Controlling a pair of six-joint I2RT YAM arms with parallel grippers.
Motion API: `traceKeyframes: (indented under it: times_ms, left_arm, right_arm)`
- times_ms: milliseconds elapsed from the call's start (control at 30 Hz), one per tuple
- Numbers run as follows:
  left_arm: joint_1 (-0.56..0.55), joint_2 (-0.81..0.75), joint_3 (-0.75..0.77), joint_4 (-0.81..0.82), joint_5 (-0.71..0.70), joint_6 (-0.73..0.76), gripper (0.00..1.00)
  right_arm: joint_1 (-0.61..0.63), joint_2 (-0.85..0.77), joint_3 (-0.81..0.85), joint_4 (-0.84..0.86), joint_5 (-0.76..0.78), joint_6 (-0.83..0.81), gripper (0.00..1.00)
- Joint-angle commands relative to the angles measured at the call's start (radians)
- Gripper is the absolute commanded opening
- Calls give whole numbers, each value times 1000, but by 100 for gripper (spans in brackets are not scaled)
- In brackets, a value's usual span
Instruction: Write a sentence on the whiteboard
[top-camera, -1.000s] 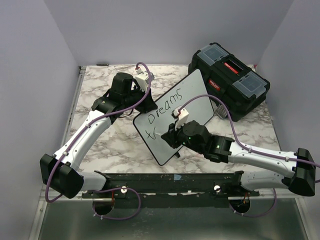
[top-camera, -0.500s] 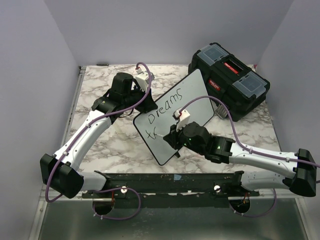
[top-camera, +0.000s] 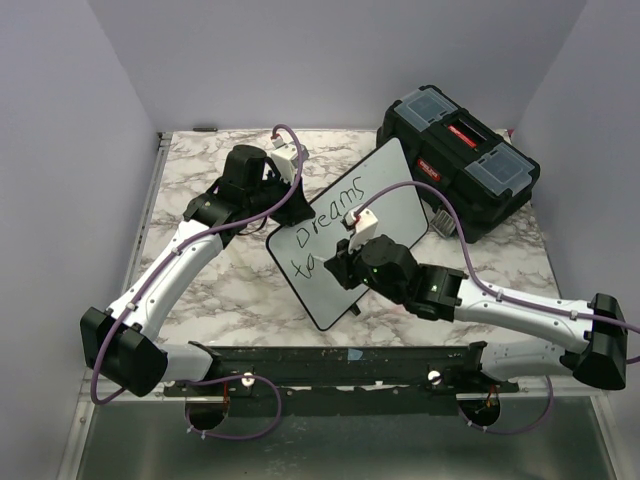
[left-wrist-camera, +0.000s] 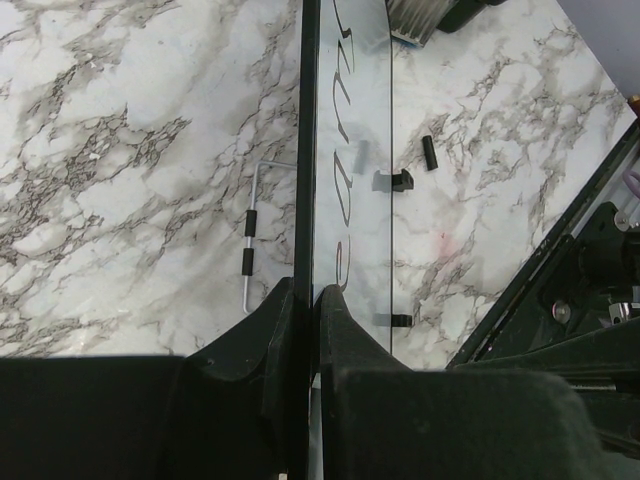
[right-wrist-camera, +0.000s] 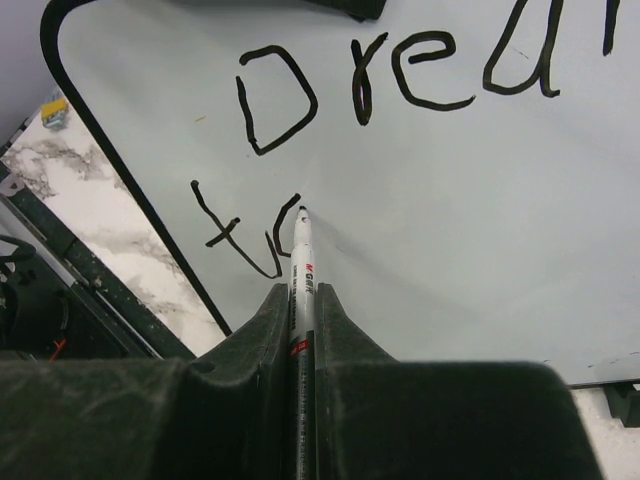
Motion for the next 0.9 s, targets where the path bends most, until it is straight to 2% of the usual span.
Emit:
traceKeyframes:
  times_ms: [0,267,867]
  left_arm:
    - [-42,34,-38,-147,-59,71,0]
    - [-43,33,-38,-148,-60,73,0]
    - [-45,33,-36,-148,-60,73,0]
  right_arm:
    - [-4,40,39,20,51,-24,1]
    - [-4,49,35,30,38,-19,1]
    - [-5,-7,-99,26,16,50,1]
